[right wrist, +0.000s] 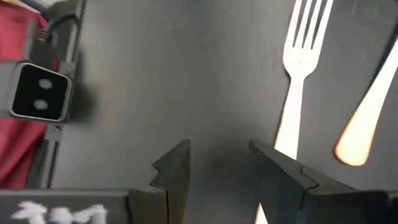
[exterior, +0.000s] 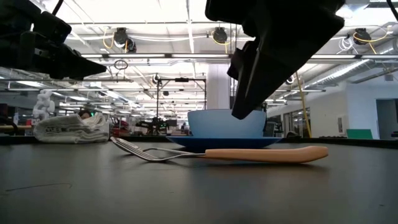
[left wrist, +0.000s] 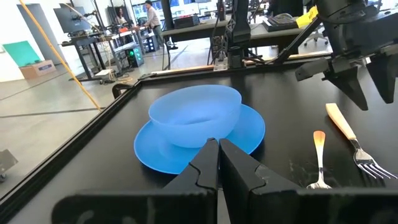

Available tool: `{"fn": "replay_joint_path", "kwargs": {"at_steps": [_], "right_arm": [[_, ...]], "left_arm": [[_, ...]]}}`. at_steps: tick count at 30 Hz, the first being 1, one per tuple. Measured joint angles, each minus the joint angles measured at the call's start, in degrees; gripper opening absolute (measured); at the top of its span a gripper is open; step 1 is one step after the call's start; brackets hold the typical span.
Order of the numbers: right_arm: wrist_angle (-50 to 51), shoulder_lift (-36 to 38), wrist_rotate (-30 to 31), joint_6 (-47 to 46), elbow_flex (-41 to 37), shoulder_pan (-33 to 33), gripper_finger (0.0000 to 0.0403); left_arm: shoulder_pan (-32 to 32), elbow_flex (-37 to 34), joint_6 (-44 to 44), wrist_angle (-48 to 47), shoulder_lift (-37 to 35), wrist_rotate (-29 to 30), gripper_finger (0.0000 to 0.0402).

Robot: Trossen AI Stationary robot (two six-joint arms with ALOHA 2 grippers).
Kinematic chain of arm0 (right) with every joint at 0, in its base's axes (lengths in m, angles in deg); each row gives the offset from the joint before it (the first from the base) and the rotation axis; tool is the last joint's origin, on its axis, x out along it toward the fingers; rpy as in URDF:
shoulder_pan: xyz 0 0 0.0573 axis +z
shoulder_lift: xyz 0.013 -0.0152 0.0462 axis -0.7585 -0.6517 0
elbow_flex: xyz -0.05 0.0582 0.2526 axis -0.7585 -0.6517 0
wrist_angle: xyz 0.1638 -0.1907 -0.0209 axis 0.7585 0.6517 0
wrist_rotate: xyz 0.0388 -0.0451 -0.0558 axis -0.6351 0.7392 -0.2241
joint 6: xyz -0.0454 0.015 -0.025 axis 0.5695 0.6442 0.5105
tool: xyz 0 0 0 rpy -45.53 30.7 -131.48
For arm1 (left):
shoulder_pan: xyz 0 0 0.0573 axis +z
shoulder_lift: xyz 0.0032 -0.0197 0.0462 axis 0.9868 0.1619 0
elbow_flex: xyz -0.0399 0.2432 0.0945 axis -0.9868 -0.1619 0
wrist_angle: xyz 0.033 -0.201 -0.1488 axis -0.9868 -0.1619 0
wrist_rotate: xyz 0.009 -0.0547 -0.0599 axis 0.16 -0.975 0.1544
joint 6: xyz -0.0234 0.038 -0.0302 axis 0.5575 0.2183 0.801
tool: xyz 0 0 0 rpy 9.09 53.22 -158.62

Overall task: Set table place
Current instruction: Move the orange fork from the bottom to the right side of the blue plate on the table

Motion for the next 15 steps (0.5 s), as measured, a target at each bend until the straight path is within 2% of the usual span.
{"fn": "replay_joint_path", "kwargs": {"at_steps": [15], "right_arm": [[-2.98,0.00,-0.07,0.69,0.00,0.20,0.0150]], "left_arm": [[0.00,0.00,0.00,0.00,0.00,0.00,0.0019]]}}
